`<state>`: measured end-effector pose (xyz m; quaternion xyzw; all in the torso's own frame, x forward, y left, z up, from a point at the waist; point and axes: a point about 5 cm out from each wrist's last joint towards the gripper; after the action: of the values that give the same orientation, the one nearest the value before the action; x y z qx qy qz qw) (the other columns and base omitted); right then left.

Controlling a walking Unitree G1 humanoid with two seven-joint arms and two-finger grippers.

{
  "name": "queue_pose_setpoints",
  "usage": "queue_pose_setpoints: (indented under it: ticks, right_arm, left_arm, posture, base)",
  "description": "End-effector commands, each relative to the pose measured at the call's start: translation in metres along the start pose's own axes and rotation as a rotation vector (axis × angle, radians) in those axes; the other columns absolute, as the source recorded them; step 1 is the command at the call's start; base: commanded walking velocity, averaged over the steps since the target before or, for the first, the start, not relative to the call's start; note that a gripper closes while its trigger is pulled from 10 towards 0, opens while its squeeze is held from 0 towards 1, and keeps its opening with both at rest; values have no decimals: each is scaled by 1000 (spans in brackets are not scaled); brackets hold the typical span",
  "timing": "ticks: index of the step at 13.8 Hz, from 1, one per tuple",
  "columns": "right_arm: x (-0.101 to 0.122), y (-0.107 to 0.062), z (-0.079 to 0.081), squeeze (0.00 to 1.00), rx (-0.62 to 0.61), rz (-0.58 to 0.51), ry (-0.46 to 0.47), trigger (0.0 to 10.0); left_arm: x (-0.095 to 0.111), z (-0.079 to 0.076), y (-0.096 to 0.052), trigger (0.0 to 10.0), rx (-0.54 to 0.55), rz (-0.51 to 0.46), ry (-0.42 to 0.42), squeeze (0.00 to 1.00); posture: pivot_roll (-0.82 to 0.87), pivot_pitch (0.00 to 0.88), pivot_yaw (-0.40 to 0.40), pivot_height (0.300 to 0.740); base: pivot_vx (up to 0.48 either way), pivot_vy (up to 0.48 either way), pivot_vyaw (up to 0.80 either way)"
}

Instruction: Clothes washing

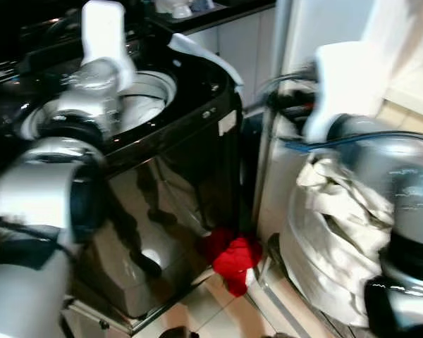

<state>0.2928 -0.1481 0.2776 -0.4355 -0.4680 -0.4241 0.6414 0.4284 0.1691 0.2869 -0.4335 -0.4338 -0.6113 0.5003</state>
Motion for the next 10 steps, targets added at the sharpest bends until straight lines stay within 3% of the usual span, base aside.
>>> queue_pose_setpoints:
  ticks: [1, 2, 3, 4, 5, 6, 7, 8, 10]
  right_arm:
    - [-4, -6, -11, 243, -43, 37, -28, 10000]
    - [-7, -11, -21, 1000, -85, 76, -63, 10000]
    - [-7, -13, -26, 1000, -103, 90, -73, 10000]
    - [-4, -22, -38, 1000, -158, 124, -134, 10000]
    - [-2, -26, -42, 1000, -182, 137, -155, 10000]
    - [6, -38, -55, 1000, -259, 165, -214, 10000]
    - [14, -49, -65, 1000, -322, 171, -260, 10000]
    - [20, -56, -72, 1000, -372, 166, -267, 10000]
    - [21, -65, -83, 1000, -434, 182, -265, 10000]
  left_arm:
    - [3, -15, -1, 10000, -152, -109, -68, 0]
    - [-3, -35, -6, 10000, -307, -162, -93, 0]
    - [-8, -43, -9, 10000, -364, -173, -109, 0]
    - [-17, -66, -27, 10000, -556, -258, -93, 0]
    - [-20, -74, -37, 10000, -627, -288, -65, 0]
    - [-26, -85, -57, 10000, -708, -320, 58, 0]
    - [-27, -90, -70, 10000, -749, -344, 55, 0]
    - [-23, -91, -82, 10000, -789, -373, -28, 0]
    - [-26, -90, -92, 10000, -795, -370, -104, 0]
  posture:
    - [-158, 0, 142, 740]
    - [-154, 0, 140, 740]
    - [-154, 0, 140, 740]
    - [-148, 0, 129, 740]
    - [-146, 0, 127, 740]
    - [-135, 0, 111, 740]
    - [-135, 0, 111, 740]
    - [-135, 0, 108, 740]
    - [-133, 0, 105, 740]
  base:
    - [0, 0, 0]
    - [0, 0, 0]
    - [0, 0, 0]
    - [0, 0, 0]
    - [0, 0, 0]
    - [0, 0, 0]
    - [0, 0, 0]
    - [0, 0, 0]
    - [0, 0, 0]
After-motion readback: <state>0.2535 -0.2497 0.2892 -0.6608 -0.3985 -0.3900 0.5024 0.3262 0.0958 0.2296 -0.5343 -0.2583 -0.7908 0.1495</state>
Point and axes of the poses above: a point about 5 cm out from each wrist's last joint towards the gripper, its own y axis pointing out of the wrist towards the gripper, its own x axis along the axis of the wrist's last joint, z = x × y, and after that the axes turned 13 degrees about y, right-handed
